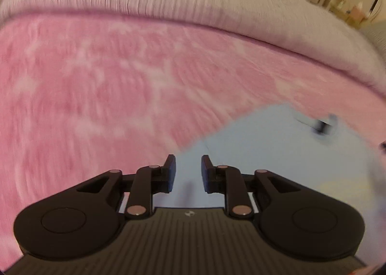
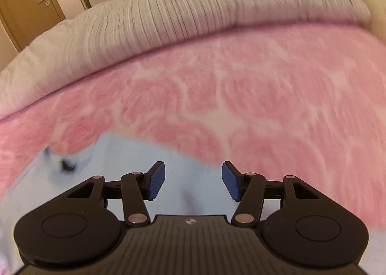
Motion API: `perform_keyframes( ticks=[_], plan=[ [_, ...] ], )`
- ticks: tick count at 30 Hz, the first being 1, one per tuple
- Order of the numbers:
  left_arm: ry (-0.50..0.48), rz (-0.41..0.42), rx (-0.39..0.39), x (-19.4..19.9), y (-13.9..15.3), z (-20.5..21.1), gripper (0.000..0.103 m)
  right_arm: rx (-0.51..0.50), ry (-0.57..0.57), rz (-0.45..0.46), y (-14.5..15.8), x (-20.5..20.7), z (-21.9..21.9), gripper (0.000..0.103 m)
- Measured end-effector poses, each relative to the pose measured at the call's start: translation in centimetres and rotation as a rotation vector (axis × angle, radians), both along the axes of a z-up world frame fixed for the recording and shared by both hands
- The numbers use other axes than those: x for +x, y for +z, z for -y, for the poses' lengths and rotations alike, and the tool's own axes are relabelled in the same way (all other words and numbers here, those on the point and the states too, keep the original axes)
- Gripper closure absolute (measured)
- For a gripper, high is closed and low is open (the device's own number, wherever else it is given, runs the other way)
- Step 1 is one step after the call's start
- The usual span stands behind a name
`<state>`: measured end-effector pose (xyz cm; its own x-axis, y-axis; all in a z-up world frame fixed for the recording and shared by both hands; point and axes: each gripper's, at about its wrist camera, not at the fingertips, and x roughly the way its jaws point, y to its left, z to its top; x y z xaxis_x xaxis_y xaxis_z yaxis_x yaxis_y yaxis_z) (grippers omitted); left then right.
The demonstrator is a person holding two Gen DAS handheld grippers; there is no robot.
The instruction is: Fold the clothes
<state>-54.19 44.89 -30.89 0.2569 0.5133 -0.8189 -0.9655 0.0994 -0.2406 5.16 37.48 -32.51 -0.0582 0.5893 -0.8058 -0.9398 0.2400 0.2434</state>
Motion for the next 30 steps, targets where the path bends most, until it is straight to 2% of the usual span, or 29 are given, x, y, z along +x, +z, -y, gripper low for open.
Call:
perform_keyframes(
  ticks=[4, 9, 12, 14, 16, 19, 20, 21, 22, 23, 24, 27, 29, 30],
  plan=[
    [0.041, 0.143, -0.154, -0.7, 0.2, 8.8, 0.076, -0.141, 0.008, -0.083, 0.1, -0.6, 7.6, 0.047],
    [0.104, 0.211, -0.390, -0.4, -1.3, 20.5, 0.070, -0.340, -0.066, -0.190, -0.5, -1.8, 18.9, 0.046],
    [0.166, 0.259, -0.466, -0.6, -2.4, 25.6, 0.060, -0.426, -0.115, -0.281, -1.1, -2.6, 24.8, 0.040],
    [0.190, 0.296, -0.495, -0.5, -3.4, 27.8, 0.057, -0.466, -0.121, -0.295, -1.9, -3.4, 27.3, 0.039],
    [0.188, 0.308, -0.480, -0.1, -4.3, 28.9, 0.057, -0.490, -0.120, -0.305, -2.7, -4.3, 29.5, 0.038],
    [0.240, 0.351, -0.415, 0.0, -5.2, 29.5, 0.056, -0.430, -0.125, -0.285, -3.3, -5.3, 31.0, 0.035],
    [0.264, 0.380, -0.393, -0.2, -5.4, 29.6, 0.056, -0.413, -0.146, -0.291, -3.3, -5.4, 31.2, 0.039],
    [0.277, 0.398, -0.376, -0.3, -5.6, 29.8, 0.068, -0.399, -0.166, -0.306, -3.2, -5.4, 31.4, 0.060],
    [0.281, 0.409, -0.364, -0.5, -5.7, 29.9, 0.100, -0.389, -0.175, -0.336, -3.2, -5.4, 31.6, 0.078],
    [0.274, 0.413, -0.361, -0.6, -5.7, 29.9, 0.101, -0.379, -0.183, -0.367, -3.1, -5.3, 31.8, 0.099],
    [0.253, 0.405, -0.353, -0.6, -5.4, 29.9, 0.101, -0.367, -0.190, -0.389, -3.0, -5.3, 31.9, 0.099],
    [0.150, 0.396, -0.272, -0.2, -2.9, 30.2, 0.101, -0.313, -0.198, -0.383, -1.6, -5.6, 32.7, 0.099],
    [0.136, 0.392, -0.251, -0.5, -2.3, 30.6, 0.101, -0.292, -0.215, -0.384, -1.0, -5.6, 33.7, 0.100],
    [0.127, 0.363, -0.256, -0.5, -2.6, 30.8, 0.100, -0.294, -0.227, -0.383, -1.1, -5.5, 34.3, 0.100]
  ],
)
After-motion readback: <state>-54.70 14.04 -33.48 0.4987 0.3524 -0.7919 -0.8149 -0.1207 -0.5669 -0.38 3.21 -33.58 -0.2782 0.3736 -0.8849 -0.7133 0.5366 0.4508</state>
